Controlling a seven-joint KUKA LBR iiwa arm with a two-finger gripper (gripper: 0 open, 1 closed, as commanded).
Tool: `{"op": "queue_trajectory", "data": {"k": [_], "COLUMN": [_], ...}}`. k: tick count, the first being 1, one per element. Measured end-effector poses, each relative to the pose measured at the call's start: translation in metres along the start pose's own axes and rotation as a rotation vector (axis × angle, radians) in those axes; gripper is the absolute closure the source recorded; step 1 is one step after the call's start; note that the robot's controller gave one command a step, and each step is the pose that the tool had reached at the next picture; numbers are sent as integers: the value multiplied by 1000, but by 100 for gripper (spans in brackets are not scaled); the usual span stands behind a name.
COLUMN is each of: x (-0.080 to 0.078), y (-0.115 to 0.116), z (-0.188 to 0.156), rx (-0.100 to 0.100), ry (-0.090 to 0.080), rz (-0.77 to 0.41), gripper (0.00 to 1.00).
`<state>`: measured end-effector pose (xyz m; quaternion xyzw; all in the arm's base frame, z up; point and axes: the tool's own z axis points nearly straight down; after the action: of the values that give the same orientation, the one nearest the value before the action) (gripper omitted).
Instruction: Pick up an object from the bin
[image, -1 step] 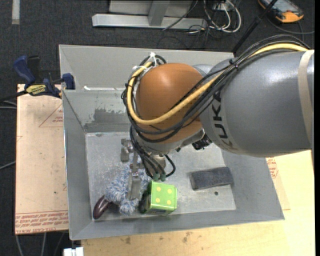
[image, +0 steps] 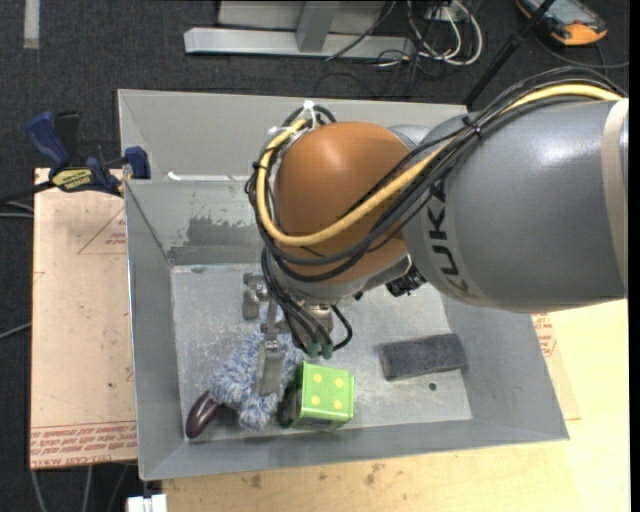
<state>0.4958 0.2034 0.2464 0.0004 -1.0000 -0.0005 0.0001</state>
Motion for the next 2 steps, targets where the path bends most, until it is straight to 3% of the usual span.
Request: {"op": "queue_trajectory", "data": {"k": [1,2], "x": [-5,-34], "y": [-42,-48], "z": [52,93], "rx": [-3,4], "ry": [-6,-1], "rz": [-16,-107], "gripper": [0,0]}}
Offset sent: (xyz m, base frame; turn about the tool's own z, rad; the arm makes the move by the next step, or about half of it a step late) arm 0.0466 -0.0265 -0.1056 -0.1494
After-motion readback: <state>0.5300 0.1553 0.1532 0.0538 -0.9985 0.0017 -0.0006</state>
